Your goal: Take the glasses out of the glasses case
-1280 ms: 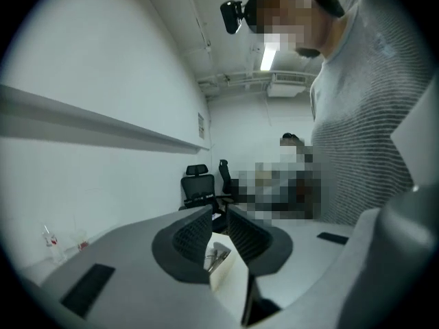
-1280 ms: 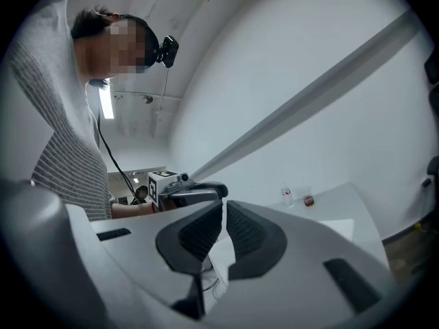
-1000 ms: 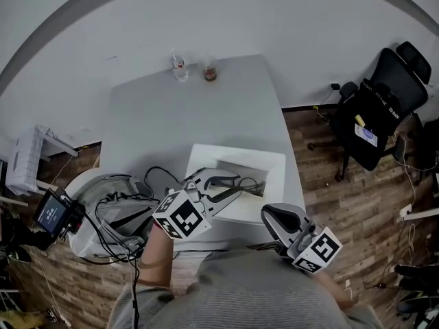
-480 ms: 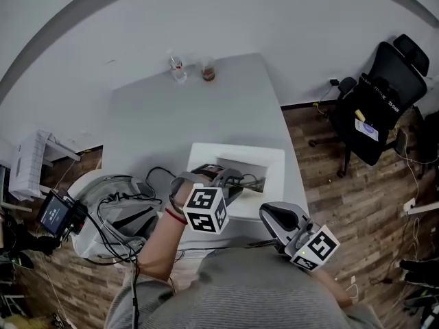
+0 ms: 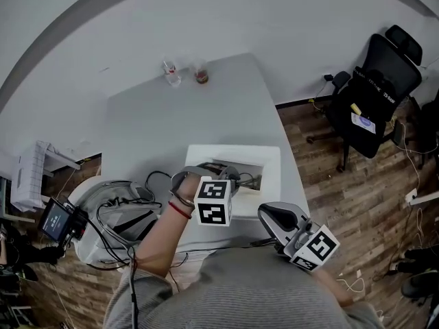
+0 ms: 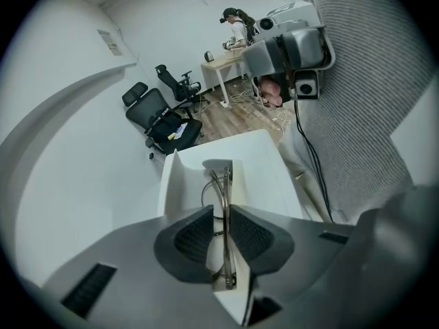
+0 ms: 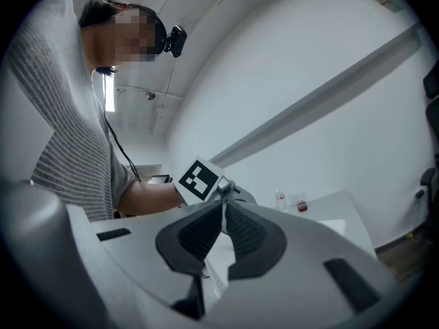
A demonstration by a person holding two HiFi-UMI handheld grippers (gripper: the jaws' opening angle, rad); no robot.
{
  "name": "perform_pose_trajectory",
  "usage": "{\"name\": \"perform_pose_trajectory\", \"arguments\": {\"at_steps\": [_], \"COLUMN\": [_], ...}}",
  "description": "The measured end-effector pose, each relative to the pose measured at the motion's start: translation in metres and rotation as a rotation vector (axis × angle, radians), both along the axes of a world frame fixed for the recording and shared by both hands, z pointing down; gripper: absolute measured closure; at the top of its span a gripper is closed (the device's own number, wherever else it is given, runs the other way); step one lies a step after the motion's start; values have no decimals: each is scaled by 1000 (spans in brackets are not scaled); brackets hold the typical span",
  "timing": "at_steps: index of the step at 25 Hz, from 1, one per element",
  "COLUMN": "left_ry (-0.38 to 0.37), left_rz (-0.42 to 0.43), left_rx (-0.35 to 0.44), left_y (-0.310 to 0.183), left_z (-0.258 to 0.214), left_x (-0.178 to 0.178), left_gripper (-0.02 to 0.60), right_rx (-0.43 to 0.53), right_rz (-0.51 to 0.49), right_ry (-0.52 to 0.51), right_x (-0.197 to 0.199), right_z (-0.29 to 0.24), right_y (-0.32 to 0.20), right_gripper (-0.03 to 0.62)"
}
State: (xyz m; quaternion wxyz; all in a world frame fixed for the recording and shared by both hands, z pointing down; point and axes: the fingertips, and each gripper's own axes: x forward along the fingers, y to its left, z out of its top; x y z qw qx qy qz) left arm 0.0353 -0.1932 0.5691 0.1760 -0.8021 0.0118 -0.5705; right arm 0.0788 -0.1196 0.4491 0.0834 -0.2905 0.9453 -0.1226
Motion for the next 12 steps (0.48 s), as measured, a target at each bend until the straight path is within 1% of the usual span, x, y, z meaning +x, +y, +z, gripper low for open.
{"name": "perform_pose_trajectory", "arguments": {"at_steps": [3,6,7,12], "left_ry": [-34,-81,-100,-186], "left_rz": [6,25,33,64], "left_rx": [-42,-85,-93,-115], "left_y": [1,5,6,6], "left_z": [2,5,6,7], "left_x": [0,0,0,1], "left_gripper": [506,527,544,545], "right_rx": [-2,-6,-6,-4], "right_rz": [21,39,45,69], "right_ry": [-11,-23,-26,-53], "right_x": [5,8,9,14], "right_z": [-2,-3,-4,-8], "right_y": [-1,-3,-4,-5], "right_gripper": [579,579,579,579]}}
